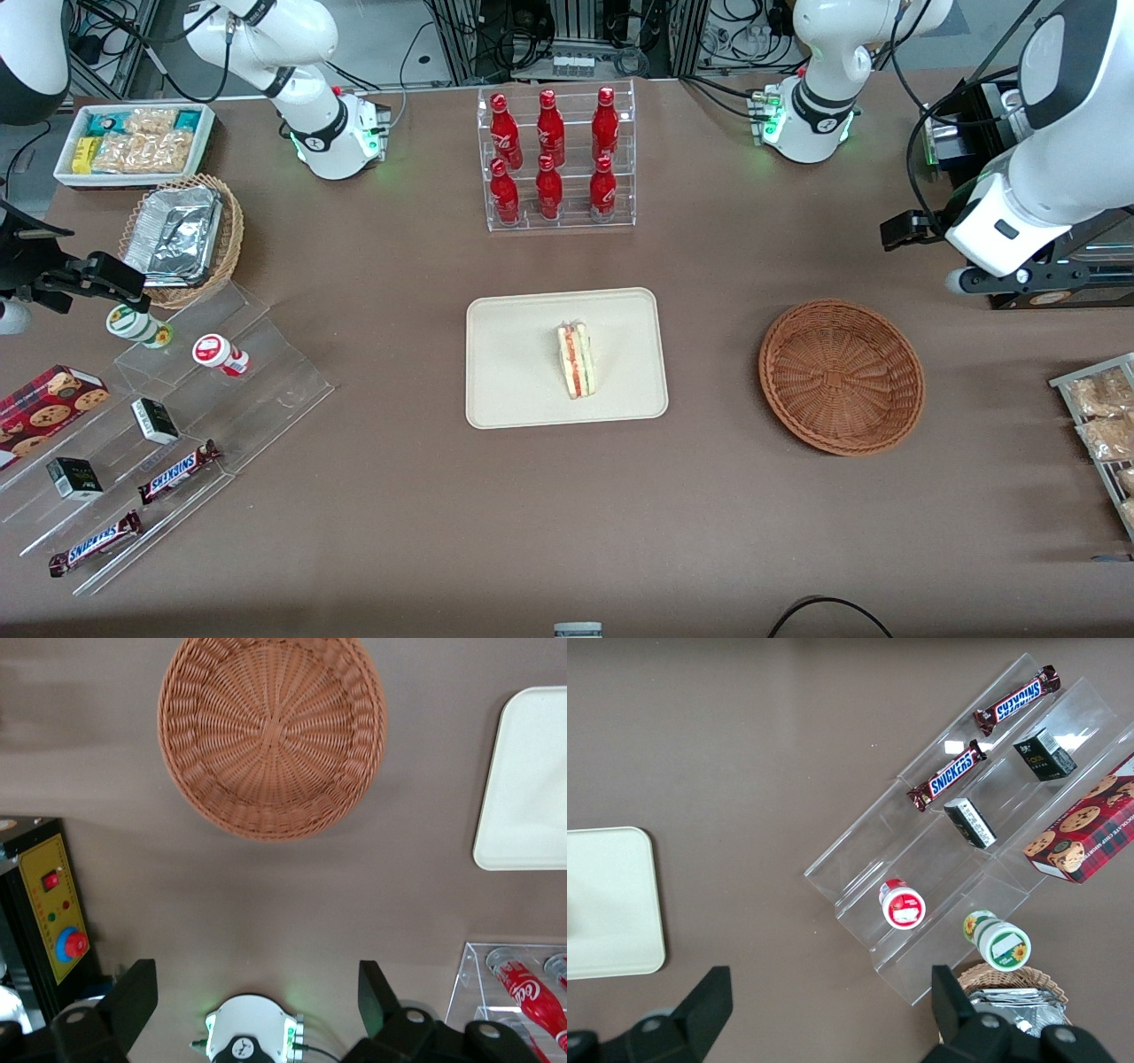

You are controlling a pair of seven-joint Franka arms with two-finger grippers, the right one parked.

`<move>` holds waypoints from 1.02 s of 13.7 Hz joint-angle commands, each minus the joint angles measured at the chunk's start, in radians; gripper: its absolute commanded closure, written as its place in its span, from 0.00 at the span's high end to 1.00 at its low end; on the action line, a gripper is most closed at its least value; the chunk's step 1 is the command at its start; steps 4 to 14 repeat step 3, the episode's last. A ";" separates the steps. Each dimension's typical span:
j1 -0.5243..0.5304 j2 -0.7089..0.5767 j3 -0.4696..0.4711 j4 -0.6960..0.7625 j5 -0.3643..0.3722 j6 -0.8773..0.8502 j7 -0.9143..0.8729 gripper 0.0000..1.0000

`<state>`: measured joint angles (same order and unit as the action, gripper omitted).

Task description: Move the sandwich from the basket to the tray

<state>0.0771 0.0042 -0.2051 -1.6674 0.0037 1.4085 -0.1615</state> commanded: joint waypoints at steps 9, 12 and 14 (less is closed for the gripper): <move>-0.030 -0.053 0.045 0.011 -0.011 -0.068 0.019 1.00; -0.030 -0.053 0.045 0.011 -0.011 -0.068 0.019 1.00; -0.030 -0.053 0.045 0.011 -0.011 -0.068 0.019 1.00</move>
